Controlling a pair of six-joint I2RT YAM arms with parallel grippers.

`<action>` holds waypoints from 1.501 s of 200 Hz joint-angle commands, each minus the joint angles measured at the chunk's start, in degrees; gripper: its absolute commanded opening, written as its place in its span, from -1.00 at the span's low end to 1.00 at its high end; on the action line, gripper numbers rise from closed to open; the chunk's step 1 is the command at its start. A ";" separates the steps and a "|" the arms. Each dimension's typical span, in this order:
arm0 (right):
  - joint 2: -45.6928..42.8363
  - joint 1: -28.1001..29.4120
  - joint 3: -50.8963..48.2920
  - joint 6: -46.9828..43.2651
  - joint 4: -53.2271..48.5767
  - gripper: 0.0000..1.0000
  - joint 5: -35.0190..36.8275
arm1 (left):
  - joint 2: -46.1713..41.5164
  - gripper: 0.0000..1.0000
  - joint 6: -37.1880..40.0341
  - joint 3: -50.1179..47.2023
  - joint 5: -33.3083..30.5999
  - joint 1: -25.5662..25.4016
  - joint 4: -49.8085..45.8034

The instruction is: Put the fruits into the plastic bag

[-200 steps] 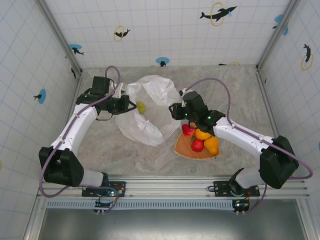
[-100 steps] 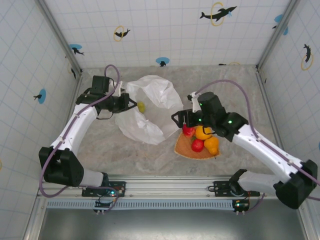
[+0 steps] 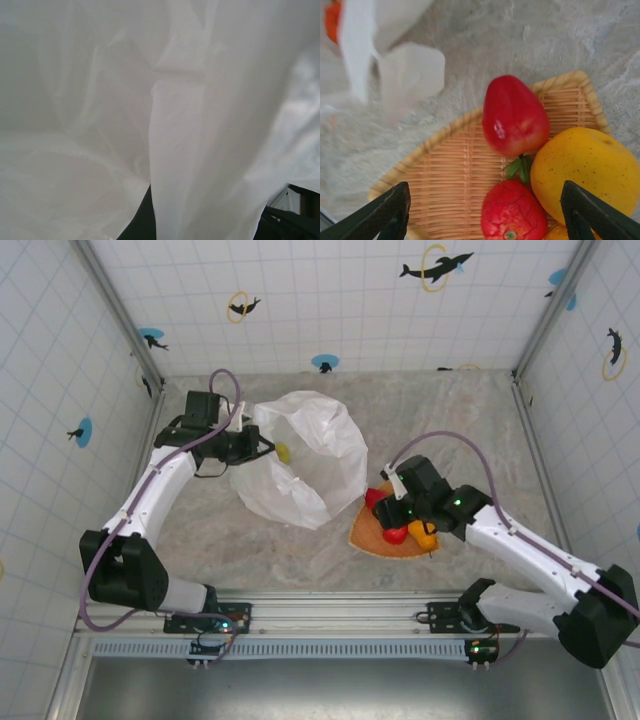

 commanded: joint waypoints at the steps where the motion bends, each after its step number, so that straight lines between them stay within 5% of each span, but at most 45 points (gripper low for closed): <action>1: 2.89 0.20 -1.08 -7.25 5.07 0.58 1.29 | 0.62 -1.00 0.35 0.91 0.52 0.17 0.96; 220: 25.79 1.46 8.16 -18.31 5.24 0.52 10.28 | 2.36 -1.00 2.02 2.05 1.11 0.22 0.48; 300: 26.04 2.31 10.25 -18.52 4.18 0.13 10.24 | 2.15 -1.00 2.19 1.78 1.13 0.22 0.39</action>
